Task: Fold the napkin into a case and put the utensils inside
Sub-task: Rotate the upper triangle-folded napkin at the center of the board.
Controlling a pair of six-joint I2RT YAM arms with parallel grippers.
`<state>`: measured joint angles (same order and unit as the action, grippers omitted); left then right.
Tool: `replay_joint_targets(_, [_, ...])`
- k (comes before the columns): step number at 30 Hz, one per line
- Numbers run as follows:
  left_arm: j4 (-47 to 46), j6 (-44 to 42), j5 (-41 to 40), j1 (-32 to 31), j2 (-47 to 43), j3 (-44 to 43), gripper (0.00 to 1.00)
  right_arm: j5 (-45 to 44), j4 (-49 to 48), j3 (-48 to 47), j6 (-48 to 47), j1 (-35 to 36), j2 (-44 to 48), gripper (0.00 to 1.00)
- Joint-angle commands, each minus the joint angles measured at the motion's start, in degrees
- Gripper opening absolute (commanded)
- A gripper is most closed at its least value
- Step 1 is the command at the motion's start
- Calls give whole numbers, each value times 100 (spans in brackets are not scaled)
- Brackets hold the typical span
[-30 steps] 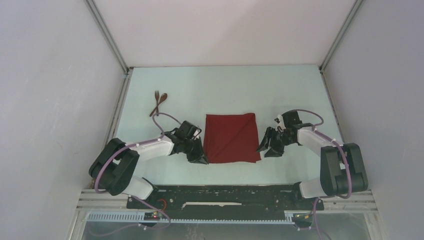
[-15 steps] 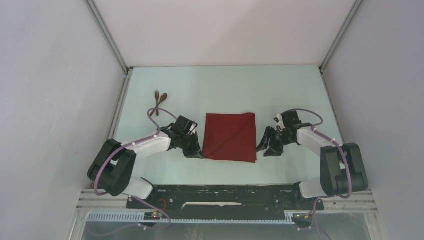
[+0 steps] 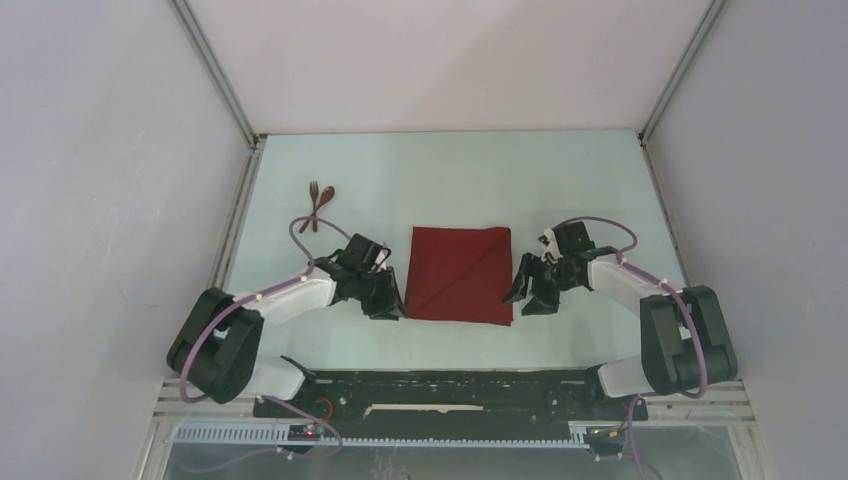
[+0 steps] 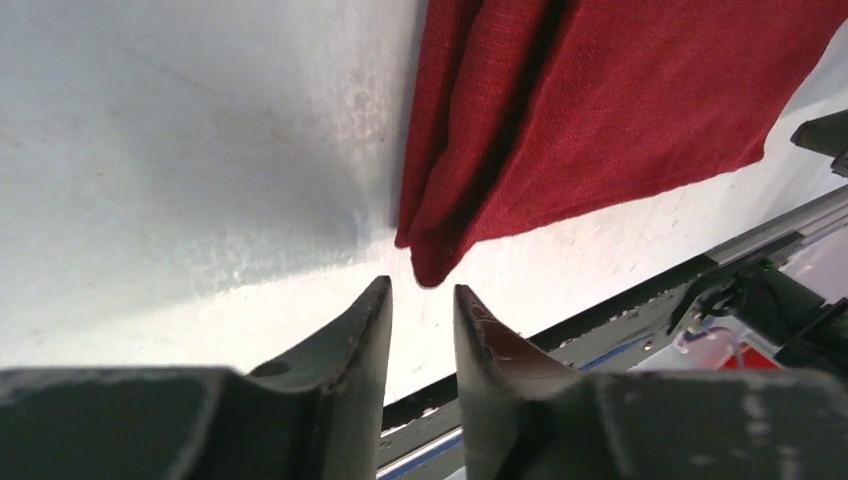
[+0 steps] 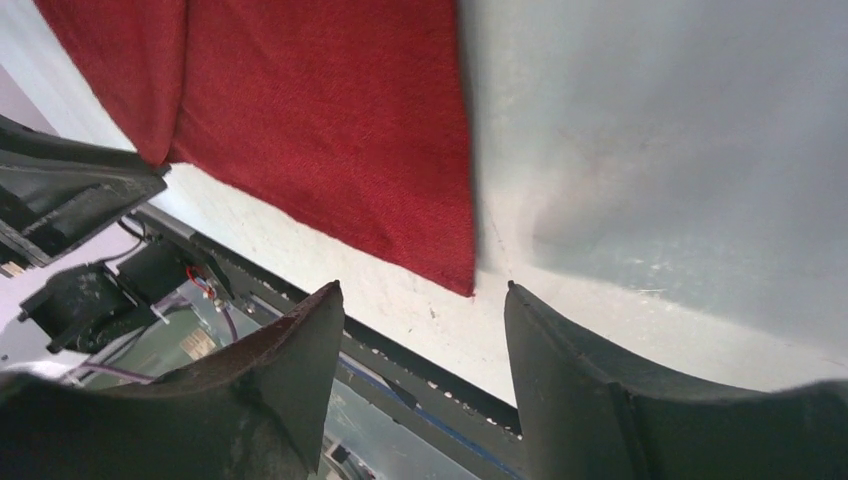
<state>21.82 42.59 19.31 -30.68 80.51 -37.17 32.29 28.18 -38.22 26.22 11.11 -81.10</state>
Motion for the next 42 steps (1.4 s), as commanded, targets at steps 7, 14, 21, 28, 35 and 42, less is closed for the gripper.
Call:
replay_joint_targets(7, [324, -254, -232, 27, -848, -299, 46, 791, -1131, -143, 747, 594, -187, 72])
replay_joint_targets(14, [-1273, 392, 798, 28, -77, -723, 18, 574, -1236, -138, 666, 681, -581, 71])
replay_joint_targets(21, [-1851, 588, 938, 163, 1011, -1047, 9, 532, -1319, -89, 670, 716, -691, 70])
replay_joint_targets(28, [-2496, 334, 850, 571, 1481, -446, 10, 545, -1568, -344, 805, 1097, -600, 74])
replay_joint_targets(35, [-2731, 502, 1096, 648, 1033, -346, 26, 286, -1883, -934, 1071, 1720, -756, 77])
replay_joint_targets(42, [-1427, 239, 748, 810, 130, -884, 50, -492, -1645, -1311, 1562, 2108, -1068, 76])
